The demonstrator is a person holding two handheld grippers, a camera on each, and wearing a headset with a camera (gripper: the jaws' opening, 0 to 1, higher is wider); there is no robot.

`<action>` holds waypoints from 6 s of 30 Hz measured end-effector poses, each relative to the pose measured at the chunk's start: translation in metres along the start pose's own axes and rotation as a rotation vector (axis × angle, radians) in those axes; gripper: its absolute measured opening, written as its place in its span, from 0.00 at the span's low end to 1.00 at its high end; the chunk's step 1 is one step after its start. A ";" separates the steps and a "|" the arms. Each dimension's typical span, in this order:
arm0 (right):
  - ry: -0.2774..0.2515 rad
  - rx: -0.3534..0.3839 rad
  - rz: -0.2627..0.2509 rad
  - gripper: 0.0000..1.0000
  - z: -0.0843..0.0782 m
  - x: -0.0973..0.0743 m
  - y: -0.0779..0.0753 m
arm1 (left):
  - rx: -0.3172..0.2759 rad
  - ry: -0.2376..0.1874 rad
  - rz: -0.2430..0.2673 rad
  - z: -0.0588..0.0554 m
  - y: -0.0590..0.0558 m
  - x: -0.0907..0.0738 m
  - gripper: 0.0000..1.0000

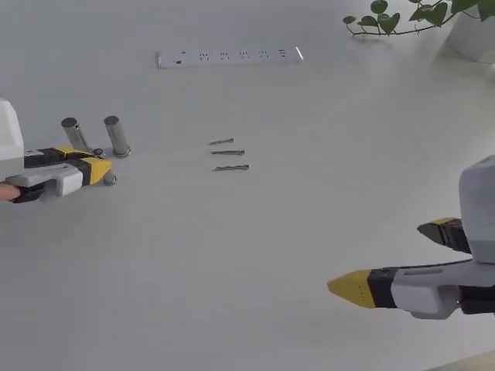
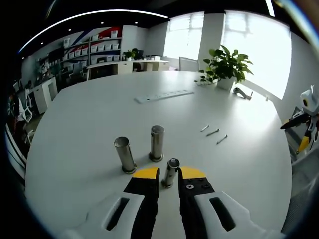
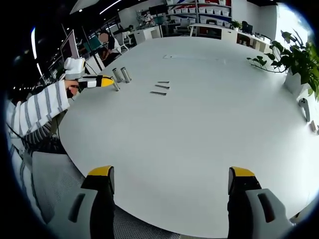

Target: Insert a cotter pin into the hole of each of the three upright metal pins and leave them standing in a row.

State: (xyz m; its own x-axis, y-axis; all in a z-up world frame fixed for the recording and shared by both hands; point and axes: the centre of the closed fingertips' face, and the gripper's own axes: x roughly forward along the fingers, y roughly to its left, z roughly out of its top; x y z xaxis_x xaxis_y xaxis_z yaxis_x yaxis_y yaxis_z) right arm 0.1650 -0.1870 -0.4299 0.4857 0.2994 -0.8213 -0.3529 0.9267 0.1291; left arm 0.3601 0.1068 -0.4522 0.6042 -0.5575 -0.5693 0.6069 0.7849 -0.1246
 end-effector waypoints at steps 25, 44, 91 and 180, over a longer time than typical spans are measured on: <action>-0.009 -0.014 0.037 0.92 0.002 -0.004 0.009 | 0.213 0.019 0.009 0.013 -0.023 -0.008 0.05; -0.046 0.022 0.050 0.92 0.001 -0.004 0.008 | 0.244 0.033 -0.018 0.011 -0.039 -0.011 0.04; -0.073 -0.018 0.104 0.93 -0.017 -0.010 0.016 | 0.283 0.042 -0.084 -0.018 -0.151 -0.033 0.05; -0.023 -0.053 0.064 0.93 -0.024 -0.023 0.006 | -0.055 -0.004 -0.143 -0.077 -0.149 -0.100 0.99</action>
State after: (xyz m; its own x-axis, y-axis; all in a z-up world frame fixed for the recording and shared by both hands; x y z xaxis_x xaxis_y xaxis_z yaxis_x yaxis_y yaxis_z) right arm 0.1323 -0.1935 -0.4235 0.4789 0.3639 -0.7989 -0.4258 0.8921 0.1511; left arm 0.1689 0.0663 -0.4394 0.5157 -0.6656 -0.5395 0.6578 0.7110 -0.2484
